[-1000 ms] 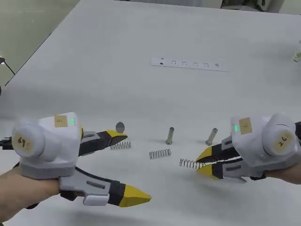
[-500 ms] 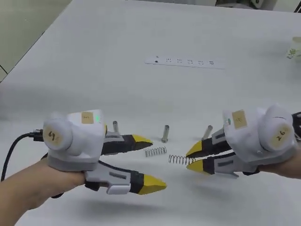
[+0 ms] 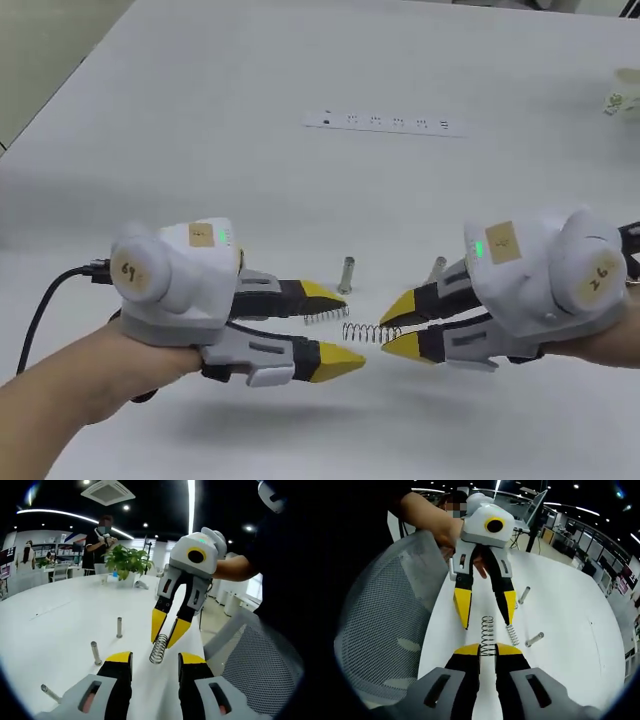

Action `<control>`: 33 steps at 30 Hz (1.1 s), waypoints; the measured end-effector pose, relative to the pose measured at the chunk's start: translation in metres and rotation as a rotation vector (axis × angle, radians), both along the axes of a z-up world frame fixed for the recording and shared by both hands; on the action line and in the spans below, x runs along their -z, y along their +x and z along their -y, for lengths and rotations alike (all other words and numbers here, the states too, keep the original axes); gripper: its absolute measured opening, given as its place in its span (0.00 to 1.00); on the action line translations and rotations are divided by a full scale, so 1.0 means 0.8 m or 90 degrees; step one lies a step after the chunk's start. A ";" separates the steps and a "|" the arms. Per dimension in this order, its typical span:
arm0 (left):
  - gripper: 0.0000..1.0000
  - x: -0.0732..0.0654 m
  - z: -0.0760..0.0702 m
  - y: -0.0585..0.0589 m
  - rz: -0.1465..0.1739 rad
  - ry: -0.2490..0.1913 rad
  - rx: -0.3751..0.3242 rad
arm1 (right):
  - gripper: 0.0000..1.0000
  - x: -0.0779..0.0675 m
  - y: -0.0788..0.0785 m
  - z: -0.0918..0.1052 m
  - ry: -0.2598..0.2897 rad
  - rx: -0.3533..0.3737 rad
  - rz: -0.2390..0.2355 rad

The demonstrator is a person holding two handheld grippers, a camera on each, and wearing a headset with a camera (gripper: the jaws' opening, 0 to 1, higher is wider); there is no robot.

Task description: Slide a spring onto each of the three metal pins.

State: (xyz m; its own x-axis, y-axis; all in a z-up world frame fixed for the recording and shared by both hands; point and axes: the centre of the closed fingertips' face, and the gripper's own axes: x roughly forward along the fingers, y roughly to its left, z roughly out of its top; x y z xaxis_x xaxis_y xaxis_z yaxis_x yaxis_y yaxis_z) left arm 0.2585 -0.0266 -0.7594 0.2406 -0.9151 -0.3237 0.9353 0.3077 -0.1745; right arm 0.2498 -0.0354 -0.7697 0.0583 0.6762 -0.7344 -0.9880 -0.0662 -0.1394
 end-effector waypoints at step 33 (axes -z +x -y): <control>0.02 -0.003 0.015 -0.008 0.016 -0.006 0.036 | 0.08 -0.003 -0.003 0.002 0.011 0.003 -0.007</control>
